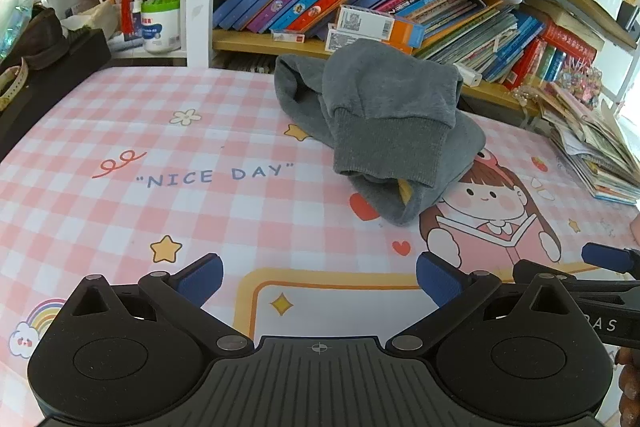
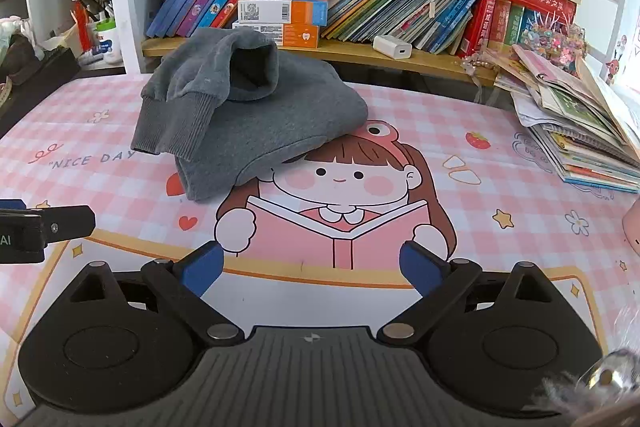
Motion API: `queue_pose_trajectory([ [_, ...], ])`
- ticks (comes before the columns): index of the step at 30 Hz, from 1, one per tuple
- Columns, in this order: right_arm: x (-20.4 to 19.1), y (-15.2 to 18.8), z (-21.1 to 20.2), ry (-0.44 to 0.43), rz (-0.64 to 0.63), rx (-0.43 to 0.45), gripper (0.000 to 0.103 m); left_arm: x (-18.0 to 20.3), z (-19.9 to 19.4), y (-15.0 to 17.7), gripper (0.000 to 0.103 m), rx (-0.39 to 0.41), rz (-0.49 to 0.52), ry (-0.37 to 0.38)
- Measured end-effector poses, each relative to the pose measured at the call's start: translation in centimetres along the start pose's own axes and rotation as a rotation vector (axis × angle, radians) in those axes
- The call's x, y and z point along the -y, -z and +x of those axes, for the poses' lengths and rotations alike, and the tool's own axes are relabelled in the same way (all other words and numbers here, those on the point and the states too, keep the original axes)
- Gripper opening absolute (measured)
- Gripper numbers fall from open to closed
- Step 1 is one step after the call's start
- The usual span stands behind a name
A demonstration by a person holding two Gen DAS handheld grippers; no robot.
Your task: Fold clothes
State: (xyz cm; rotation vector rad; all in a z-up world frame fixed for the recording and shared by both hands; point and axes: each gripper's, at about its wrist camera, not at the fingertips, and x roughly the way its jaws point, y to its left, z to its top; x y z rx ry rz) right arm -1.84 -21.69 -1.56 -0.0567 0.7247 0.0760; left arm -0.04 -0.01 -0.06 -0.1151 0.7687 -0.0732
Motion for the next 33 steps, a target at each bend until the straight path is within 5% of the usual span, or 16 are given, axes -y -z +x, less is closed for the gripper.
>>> queue_pose_trajectory([
  [33,0.1,-0.3,0.5,0.001,0.0,-0.009,0.098,-0.2,0.7,1.5,0.103,-0.01,0.005,0.001],
])
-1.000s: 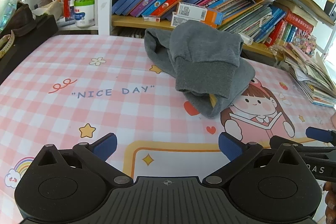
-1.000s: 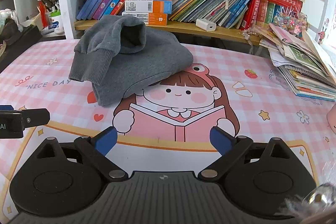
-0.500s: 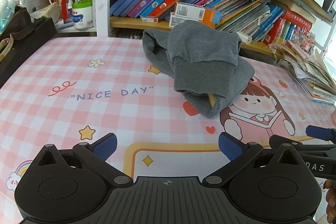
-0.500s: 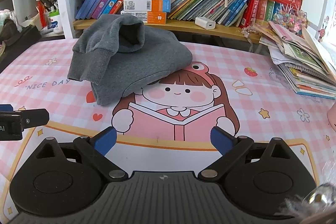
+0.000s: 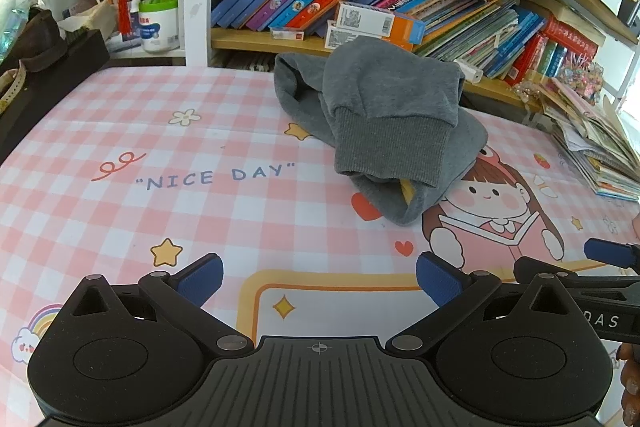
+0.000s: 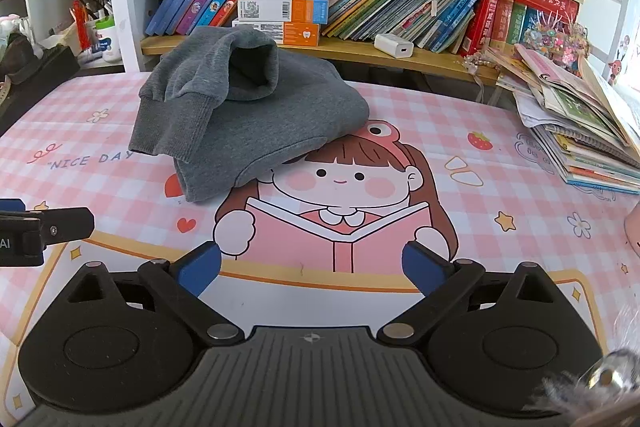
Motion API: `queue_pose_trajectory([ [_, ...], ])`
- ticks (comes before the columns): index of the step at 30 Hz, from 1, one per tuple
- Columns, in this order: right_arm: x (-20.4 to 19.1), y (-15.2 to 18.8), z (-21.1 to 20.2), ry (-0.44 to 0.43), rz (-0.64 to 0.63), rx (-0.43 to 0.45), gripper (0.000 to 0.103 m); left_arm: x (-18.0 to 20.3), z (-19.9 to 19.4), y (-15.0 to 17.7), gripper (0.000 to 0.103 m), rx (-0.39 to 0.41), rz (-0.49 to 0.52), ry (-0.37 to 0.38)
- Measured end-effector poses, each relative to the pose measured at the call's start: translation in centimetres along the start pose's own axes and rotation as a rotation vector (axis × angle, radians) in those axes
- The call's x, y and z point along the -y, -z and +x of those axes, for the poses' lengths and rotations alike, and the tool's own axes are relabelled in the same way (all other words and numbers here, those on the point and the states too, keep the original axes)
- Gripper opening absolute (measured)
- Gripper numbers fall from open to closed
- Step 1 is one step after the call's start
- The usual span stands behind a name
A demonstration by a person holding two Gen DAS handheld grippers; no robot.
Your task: Fold clothes
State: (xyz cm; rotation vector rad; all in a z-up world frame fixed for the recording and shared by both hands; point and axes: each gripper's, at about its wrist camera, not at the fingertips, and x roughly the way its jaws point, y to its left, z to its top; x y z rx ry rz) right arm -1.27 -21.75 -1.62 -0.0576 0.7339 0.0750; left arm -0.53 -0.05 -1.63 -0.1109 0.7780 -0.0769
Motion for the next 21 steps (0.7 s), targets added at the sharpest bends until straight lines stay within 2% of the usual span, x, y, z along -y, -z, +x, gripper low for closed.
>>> queue_pose_trajectory([
  [21,0.07,-0.3,0.57,0.007,-0.001,-0.008,0.099,-0.09,0.63,-0.42,0.103,-0.016,-0.002,0.001],
])
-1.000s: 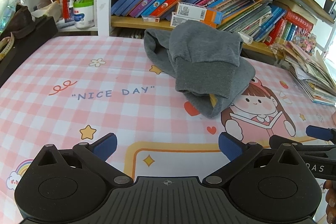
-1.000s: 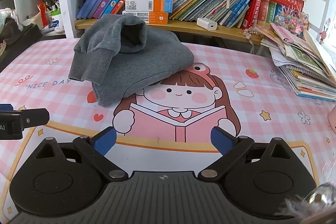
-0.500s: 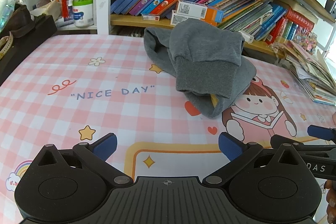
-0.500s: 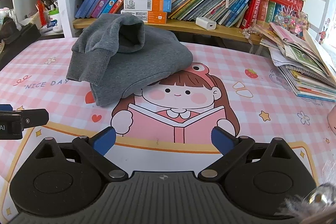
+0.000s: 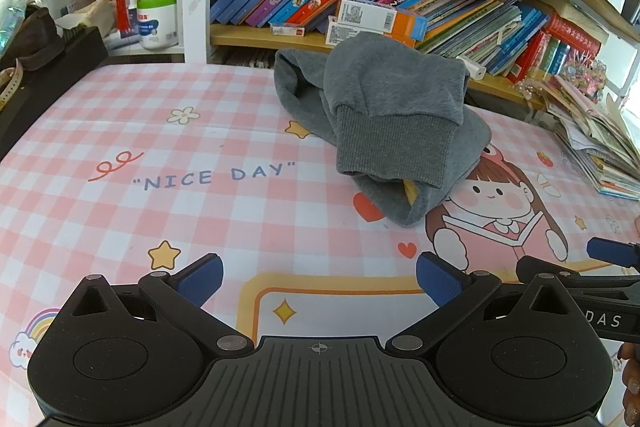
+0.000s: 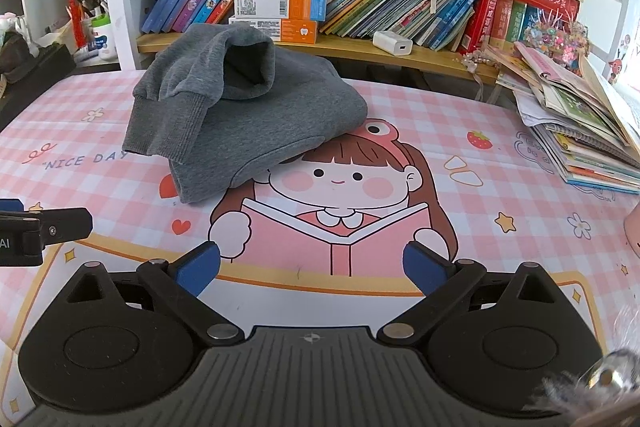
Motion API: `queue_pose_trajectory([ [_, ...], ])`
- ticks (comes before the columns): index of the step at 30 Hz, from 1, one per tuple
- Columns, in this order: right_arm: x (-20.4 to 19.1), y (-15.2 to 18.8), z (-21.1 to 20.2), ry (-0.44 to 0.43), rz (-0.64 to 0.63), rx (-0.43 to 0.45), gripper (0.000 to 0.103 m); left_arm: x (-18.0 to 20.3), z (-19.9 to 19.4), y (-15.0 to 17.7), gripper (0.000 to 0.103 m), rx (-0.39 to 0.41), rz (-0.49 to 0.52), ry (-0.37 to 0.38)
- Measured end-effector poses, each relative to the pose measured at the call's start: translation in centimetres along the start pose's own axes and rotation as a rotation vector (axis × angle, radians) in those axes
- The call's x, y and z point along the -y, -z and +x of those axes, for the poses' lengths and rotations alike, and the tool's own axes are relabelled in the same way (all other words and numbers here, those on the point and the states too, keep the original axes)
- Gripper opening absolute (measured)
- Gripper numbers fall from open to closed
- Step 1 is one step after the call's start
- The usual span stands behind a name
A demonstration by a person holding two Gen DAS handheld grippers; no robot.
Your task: Fold clothes
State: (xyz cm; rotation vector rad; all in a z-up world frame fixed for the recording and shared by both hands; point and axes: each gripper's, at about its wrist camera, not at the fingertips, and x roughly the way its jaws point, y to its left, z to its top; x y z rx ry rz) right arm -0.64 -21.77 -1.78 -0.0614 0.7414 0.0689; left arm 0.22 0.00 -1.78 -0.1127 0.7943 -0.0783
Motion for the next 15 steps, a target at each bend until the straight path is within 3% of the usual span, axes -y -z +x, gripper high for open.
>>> queue_pose_trajectory([
  [15,0.02,-0.18,0.45,-0.001,-0.003,-0.005,0.099,-0.11,0.37,-0.26,0.103,-0.014,-0.004,0.013],
])
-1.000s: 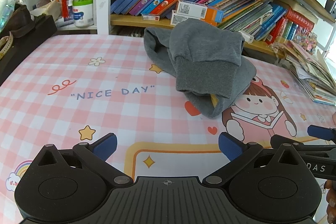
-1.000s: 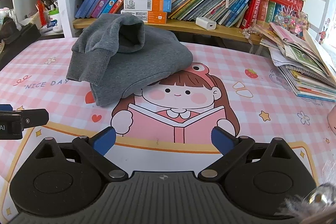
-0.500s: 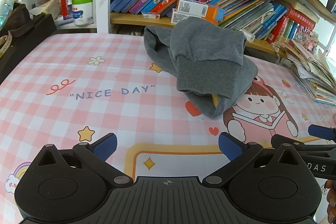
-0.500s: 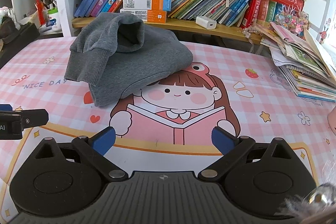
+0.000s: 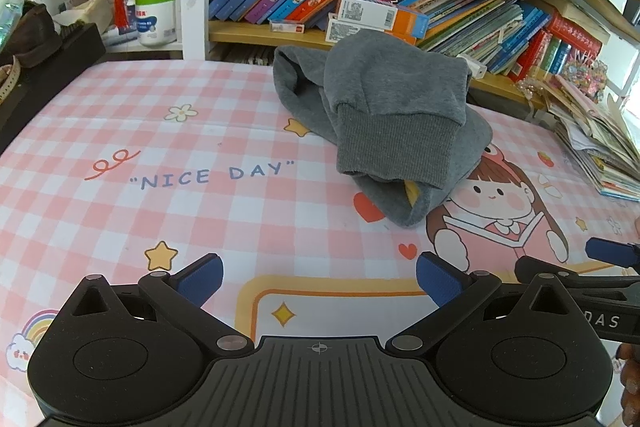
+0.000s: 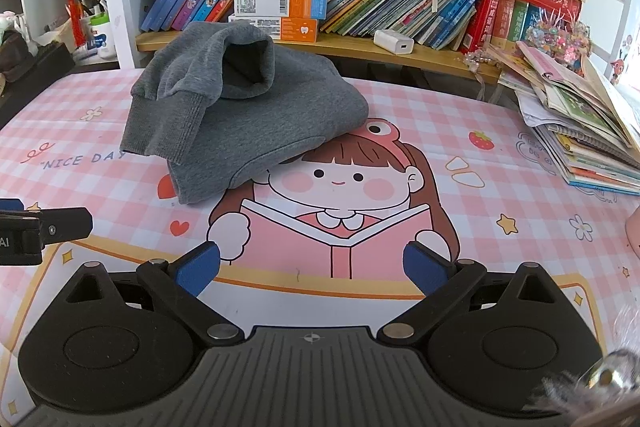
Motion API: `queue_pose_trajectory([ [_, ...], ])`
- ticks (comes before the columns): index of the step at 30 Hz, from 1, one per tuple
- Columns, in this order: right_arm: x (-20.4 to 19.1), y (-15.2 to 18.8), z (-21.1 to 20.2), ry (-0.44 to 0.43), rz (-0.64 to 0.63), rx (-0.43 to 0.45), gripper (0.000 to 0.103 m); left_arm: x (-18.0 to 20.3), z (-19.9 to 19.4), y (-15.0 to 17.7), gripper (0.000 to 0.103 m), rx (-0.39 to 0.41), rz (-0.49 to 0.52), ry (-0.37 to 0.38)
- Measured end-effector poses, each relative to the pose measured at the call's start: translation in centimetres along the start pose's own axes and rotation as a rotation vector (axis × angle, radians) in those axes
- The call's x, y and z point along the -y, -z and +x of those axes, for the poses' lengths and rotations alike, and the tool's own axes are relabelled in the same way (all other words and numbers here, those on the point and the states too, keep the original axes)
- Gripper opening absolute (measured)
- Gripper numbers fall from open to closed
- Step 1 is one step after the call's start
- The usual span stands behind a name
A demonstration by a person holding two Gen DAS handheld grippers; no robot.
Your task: Fold clothes
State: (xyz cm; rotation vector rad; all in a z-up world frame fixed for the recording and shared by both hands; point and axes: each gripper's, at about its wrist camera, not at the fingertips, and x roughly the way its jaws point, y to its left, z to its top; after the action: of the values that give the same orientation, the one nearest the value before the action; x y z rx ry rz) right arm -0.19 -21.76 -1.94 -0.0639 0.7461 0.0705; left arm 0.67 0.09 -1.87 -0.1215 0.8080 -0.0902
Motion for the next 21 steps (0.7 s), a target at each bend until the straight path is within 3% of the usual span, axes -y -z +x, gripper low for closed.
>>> queue_pose_trajectory([
  [21,0.1,-0.9,2.1,-0.01,-0.005,-0.02,0.099,0.3,1.7,-0.8,0.103,-0.007,0.03,0.075],
])
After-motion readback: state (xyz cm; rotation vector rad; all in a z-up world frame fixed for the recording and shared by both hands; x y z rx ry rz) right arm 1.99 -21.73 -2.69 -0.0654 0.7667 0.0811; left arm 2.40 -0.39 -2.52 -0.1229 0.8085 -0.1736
